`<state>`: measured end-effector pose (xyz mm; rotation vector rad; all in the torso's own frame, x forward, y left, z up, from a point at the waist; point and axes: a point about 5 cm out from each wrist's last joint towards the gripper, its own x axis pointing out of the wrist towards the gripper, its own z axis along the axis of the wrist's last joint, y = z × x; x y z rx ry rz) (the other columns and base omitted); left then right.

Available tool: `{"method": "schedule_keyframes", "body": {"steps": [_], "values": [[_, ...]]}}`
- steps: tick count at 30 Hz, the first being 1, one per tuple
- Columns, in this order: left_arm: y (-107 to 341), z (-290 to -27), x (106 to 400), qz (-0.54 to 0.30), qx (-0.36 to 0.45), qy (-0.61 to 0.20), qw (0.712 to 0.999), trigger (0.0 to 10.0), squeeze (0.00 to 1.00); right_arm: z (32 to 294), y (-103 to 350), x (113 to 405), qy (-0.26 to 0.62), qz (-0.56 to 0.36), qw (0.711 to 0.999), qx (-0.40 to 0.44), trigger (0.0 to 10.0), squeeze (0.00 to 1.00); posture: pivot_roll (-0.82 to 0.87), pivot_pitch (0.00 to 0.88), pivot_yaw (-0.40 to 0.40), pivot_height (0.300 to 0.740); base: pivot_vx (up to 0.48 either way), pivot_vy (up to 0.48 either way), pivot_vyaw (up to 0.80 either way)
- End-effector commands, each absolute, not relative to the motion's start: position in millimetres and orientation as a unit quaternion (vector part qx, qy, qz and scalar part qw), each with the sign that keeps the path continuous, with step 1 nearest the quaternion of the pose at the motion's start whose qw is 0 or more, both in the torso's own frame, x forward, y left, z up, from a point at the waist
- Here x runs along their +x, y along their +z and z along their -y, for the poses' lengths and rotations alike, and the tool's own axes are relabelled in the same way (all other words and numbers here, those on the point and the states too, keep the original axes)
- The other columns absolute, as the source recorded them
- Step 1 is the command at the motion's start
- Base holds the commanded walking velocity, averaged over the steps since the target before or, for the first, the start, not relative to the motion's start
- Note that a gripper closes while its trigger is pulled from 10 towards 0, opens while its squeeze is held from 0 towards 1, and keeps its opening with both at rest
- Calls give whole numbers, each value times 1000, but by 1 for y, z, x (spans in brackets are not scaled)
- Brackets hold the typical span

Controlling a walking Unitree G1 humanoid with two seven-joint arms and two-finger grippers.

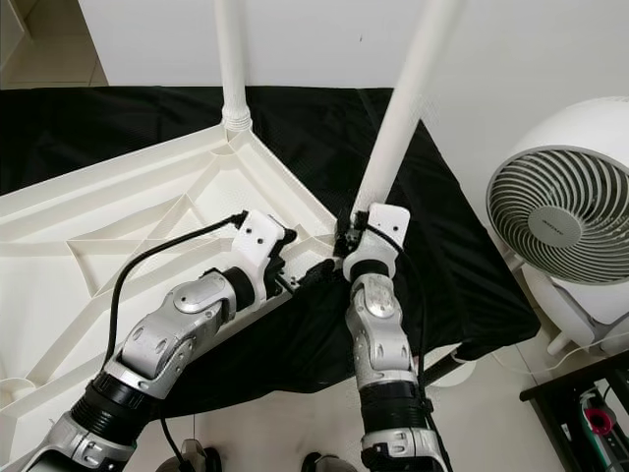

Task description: Building children table

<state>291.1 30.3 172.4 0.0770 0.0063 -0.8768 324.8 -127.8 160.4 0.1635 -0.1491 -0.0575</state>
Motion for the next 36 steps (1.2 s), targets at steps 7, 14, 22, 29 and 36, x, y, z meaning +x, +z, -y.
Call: {"method": "schedule_keyframes", "body": {"steps": [7, 14, 22, 29, 36], "values": [[175, -25, 286, 0, 39, -468, 883, 10000, 0, 141, 166, 325, 79, 77, 992, 59, 10000, 0, 49, 108, -60, 740, 0, 0, 0], [177, -24, 287, 3, 39, -471, 881, 10000, 0, 164, 174, 334, 166, 83, 982, 24, 10000, 0, 43, 106, -56, 740, 0, 0, 0], [179, -26, 288, 4, 38, -469, 882, 10000, 0, 173, 161, 342, 246, 52, 967, -25, 10000, 0, 54, 112, -59, 740, 0, 0, 0], [176, -25, 285, -1, 42, -479, 877, 10000, 0, 172, 158, 344, 285, 45, 957, -29, 10000, 0, 57, 111, -61, 740, 0, 0, 0], [174, -19, 278, -5, 44, -497, 867, 10000, 0, 173, 162, 356, 309, 50, 948, -51, 353, 0, 61, 112, -67, 740, 0, 0, 0]]}}
